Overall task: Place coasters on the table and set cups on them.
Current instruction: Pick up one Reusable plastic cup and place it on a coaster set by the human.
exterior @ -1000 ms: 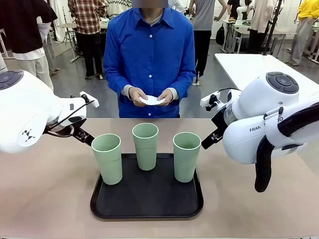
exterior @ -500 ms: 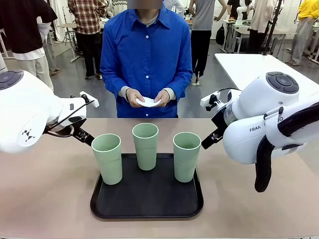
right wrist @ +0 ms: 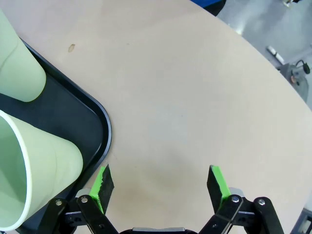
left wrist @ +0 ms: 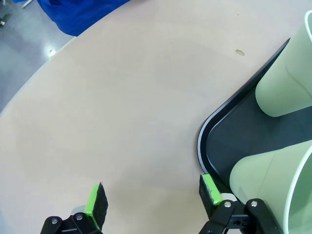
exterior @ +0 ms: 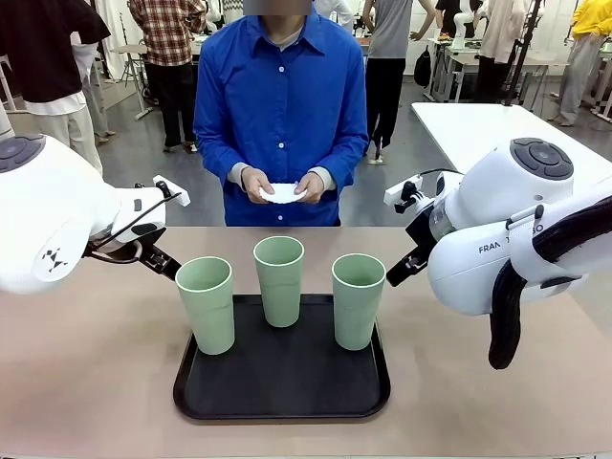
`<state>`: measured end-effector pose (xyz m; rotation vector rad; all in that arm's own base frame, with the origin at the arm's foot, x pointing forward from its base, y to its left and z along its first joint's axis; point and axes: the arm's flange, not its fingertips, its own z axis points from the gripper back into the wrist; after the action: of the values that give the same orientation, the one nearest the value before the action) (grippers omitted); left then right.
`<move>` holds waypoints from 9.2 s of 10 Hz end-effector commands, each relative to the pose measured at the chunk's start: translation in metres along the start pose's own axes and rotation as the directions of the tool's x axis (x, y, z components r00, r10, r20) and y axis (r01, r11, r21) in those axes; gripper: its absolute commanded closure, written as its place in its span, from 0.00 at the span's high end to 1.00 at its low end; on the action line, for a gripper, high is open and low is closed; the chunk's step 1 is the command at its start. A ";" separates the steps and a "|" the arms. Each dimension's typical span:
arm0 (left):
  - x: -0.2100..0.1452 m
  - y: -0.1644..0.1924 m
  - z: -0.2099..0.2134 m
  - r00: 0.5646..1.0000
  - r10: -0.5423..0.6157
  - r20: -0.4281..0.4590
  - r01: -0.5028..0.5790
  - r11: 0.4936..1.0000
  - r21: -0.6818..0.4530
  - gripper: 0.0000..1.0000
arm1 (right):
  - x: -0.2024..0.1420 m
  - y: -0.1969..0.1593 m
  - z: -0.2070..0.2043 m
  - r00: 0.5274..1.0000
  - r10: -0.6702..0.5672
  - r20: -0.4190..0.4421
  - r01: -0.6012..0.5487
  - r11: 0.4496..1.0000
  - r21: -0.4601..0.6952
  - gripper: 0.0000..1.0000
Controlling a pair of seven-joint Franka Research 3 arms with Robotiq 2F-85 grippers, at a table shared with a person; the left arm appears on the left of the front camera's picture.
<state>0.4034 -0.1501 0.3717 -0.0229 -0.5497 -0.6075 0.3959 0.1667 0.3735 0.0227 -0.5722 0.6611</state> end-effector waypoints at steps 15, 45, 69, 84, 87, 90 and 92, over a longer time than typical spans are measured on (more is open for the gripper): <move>-0.036 0.003 0.154 0.971 0.033 -0.235 -0.084 0.974 -0.210 1.00 | -0.032 0.010 0.161 0.921 -0.292 -0.259 0.373 0.852 0.366 1.00; -0.196 0.243 0.142 0.646 0.648 -0.404 -0.624 0.142 -0.769 1.00 | -0.234 -0.202 0.155 0.407 -0.772 -0.488 0.684 -0.096 0.723 1.00; -0.164 0.235 0.154 0.795 0.532 -0.291 -0.546 0.418 -0.726 1.00 | -0.234 -0.202 0.155 0.407 -0.772 -0.488 0.684 -0.096 0.723 1.00; 0.014 0.053 0.124 0.825 -0.473 -0.310 0.347 0.856 -0.384 1.00 | -0.234 -0.202 0.155 0.407 -0.772 -0.488 0.684 -0.096 0.723 1.00; 0.003 0.062 0.102 0.897 -0.439 0.046 0.403 0.773 -0.490 1.00 | -0.234 -0.202 0.155 0.407 -0.772 -0.488 0.684 -0.096 0.723 1.00; -0.009 0.078 0.077 0.770 -0.355 0.530 0.625 0.587 -0.515 1.00 | -0.234 -0.202 0.155 0.407 -0.772 -0.488 0.684 -0.096 0.723 1.00; -0.027 0.088 0.057 0.673 -0.240 0.700 0.693 0.535 -0.483 1.00 | -0.234 -0.202 0.155 0.407 -0.772 -0.488 0.684 -0.096 0.723 1.00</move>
<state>0.3970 -0.0618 0.4500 -0.6406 -0.7895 -1.3015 0.2851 -0.1580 0.4171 1.3498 -0.1126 -0.2949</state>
